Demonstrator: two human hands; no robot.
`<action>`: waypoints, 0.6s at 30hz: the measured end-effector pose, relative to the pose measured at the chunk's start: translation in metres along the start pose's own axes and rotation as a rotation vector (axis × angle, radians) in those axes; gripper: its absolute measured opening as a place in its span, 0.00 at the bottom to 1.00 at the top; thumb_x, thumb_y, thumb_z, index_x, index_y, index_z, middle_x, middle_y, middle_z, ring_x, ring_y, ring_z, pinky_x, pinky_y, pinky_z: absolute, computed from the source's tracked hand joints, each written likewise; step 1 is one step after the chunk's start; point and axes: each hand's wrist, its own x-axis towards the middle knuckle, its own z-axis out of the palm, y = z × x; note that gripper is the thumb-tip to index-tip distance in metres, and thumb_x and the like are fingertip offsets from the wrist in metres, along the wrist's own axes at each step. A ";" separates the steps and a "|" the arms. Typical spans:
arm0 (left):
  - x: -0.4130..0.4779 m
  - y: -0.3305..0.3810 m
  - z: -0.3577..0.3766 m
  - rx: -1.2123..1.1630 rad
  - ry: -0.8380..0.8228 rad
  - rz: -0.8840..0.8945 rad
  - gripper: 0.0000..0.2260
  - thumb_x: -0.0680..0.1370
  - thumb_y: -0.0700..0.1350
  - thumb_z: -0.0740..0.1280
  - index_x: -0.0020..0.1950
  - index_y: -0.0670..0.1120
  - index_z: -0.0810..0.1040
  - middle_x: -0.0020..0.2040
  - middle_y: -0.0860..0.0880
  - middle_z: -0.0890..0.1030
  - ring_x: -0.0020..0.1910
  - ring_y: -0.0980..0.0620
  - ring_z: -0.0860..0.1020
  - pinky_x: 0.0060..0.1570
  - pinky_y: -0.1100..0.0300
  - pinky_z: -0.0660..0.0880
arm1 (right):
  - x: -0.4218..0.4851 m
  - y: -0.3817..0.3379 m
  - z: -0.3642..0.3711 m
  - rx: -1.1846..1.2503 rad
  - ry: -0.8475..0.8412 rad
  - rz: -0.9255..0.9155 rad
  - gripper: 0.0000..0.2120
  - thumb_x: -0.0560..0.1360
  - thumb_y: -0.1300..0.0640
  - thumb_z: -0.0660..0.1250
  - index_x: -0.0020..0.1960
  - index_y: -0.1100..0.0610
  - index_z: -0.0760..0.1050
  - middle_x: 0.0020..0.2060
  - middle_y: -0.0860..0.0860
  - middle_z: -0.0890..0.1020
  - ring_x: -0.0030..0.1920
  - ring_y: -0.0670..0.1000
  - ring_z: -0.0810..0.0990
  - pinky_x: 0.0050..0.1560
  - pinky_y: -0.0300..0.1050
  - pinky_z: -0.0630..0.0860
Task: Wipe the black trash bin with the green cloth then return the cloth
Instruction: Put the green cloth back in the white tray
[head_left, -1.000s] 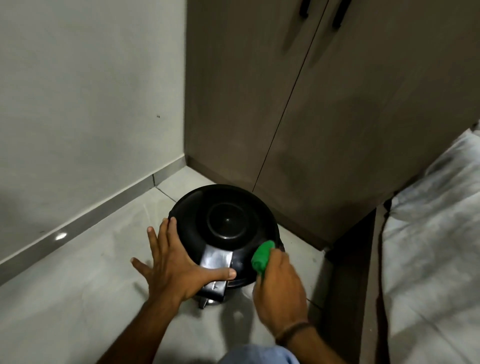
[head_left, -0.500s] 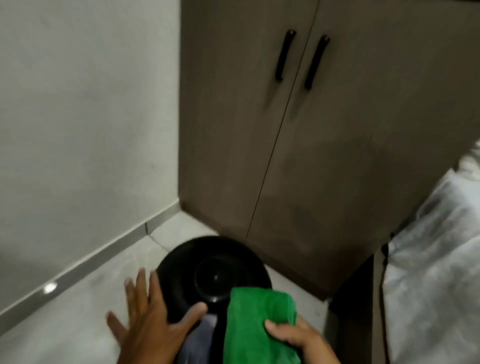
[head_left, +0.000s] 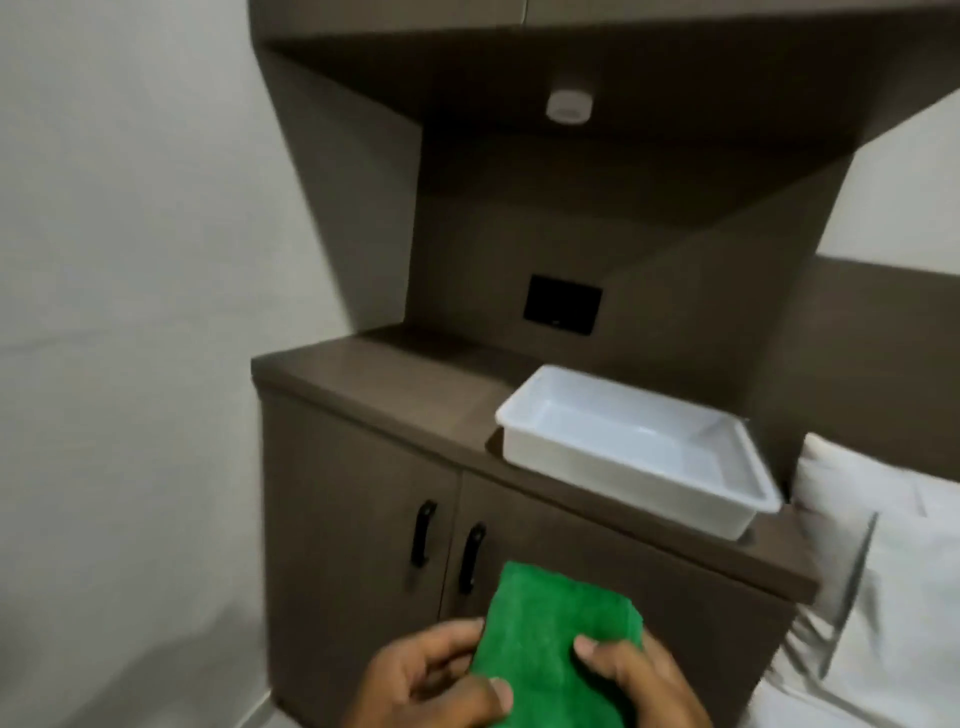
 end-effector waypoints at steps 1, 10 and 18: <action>0.013 0.062 0.018 -0.022 -0.027 -0.028 0.23 0.61 0.40 0.76 0.57 0.44 0.89 0.49 0.41 0.91 0.51 0.43 0.90 0.51 0.56 0.85 | 0.003 -0.033 -0.003 -0.108 -0.007 0.023 0.18 0.63 0.74 0.66 0.51 0.69 0.83 0.39 0.66 0.88 0.38 0.61 0.90 0.40 0.52 0.85; 0.185 0.261 0.091 0.369 0.185 -0.080 0.08 0.67 0.45 0.81 0.43 0.44 0.89 0.40 0.45 0.90 0.41 0.45 0.89 0.48 0.44 0.88 | 0.177 -0.243 -0.008 -0.800 0.179 0.071 0.14 0.69 0.60 0.80 0.52 0.61 0.83 0.41 0.54 0.90 0.40 0.53 0.89 0.38 0.45 0.83; 0.304 0.220 0.122 0.748 0.033 -0.575 0.09 0.76 0.36 0.79 0.52 0.35 0.84 0.57 0.36 0.88 0.50 0.43 0.88 0.56 0.48 0.87 | 0.288 -0.219 -0.039 -1.283 0.138 0.596 0.13 0.69 0.56 0.82 0.36 0.63 0.81 0.49 0.59 0.89 0.41 0.54 0.84 0.60 0.52 0.84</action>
